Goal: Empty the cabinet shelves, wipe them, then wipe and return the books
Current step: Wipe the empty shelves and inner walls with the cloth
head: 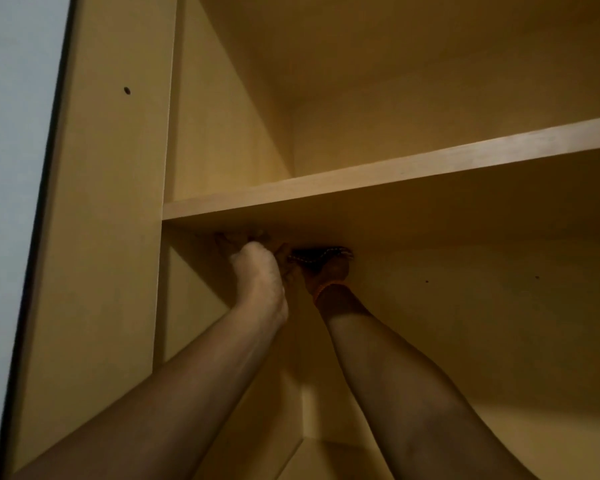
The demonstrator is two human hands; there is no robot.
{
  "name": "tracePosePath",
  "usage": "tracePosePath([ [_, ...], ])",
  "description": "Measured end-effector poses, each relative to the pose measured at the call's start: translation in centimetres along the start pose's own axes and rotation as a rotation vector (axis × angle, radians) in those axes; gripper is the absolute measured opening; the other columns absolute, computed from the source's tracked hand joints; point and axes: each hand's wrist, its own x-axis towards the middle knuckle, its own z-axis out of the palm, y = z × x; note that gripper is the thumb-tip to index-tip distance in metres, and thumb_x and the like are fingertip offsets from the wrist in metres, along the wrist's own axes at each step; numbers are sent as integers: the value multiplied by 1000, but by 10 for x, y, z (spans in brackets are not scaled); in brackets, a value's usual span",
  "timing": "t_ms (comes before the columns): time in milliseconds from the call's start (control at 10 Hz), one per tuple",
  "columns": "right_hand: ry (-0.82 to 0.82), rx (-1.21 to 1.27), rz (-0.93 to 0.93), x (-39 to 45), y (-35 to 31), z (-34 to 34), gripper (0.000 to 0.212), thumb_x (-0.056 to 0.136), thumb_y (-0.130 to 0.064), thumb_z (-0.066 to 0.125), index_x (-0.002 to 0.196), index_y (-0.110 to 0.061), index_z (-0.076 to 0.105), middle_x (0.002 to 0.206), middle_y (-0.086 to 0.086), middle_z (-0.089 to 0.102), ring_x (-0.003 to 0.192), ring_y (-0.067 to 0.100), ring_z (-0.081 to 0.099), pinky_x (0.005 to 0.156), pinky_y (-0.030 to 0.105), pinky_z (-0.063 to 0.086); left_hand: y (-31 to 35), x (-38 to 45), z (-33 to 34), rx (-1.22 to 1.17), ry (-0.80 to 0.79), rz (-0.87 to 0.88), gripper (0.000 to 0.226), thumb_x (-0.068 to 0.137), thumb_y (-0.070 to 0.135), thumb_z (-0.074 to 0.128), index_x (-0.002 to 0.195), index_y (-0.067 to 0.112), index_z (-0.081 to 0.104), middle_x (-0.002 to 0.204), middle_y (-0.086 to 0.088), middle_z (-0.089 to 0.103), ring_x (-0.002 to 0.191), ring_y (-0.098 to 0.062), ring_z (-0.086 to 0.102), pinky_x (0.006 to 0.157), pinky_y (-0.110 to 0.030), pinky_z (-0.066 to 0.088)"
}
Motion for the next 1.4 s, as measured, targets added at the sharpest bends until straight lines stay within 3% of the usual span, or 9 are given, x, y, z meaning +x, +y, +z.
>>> tracePosePath([
  [100,-191,150,70,53,29,-4,57,108,-42,20,154,-11,32,157,18,35,101,33,56,78,43,49,-4,11,-7,77,-53,99,52,80,13,39,131,17,52,120,-14,67,106,-33,67,91,-54,56],
  [200,-240,255,77,18,20,3,55,108,-42,23,151,-11,41,150,22,44,112,41,56,83,54,52,-7,21,-16,117,-54,173,63,64,14,43,127,16,54,122,-14,66,109,-34,66,94,-55,55],
  [300,-210,234,63,-15,-4,-7,51,109,-32,24,150,-4,37,151,22,43,119,39,58,98,54,51,-5,20,-18,129,-40,216,55,65,11,45,119,20,55,122,-18,65,110,-38,65,92,-58,56],
  [500,-230,373,5,-76,-74,-36,38,105,-27,34,127,-10,61,121,21,63,103,45,59,74,62,59,0,22,-25,117,-37,252,42,84,-4,42,106,32,48,123,-6,60,113,-29,63,95,-54,54],
  [900,-51,332,-327,-36,-81,-47,51,106,-48,24,137,-25,57,136,11,59,118,38,60,86,70,51,7,13,-33,203,-62,289,51,95,-6,42,124,36,34,115,11,52,116,-27,61,97,-55,55],
  [1100,-111,300,-150,-4,-25,-19,56,107,-51,22,156,-25,32,161,13,31,140,41,38,106,71,35,16,3,-43,319,-97,286,47,97,-4,43,125,33,36,105,16,50,112,-24,61,97,-52,54],
  [1200,-199,319,-28,-9,-3,1,61,105,-54,20,156,-23,33,159,15,32,138,45,39,103,74,35,18,0,-44,369,-61,278,37,100,2,42,128,26,41,103,9,54,98,-17,61,88,-46,52],
  [1300,-282,355,82,-30,8,18,59,106,-49,18,149,-18,45,148,17,45,123,44,50,92,67,46,20,0,-43,388,24,265,35,107,23,39,142,25,41,126,5,58,113,-20,60,101,-48,48],
  [1400,-306,411,174,-54,7,30,53,107,-42,23,142,-15,50,145,20,49,126,46,48,96,64,45,22,-4,-44,421,63,333,28,110,37,32,130,25,47,107,9,58,101,-16,60,92,-44,51],
])
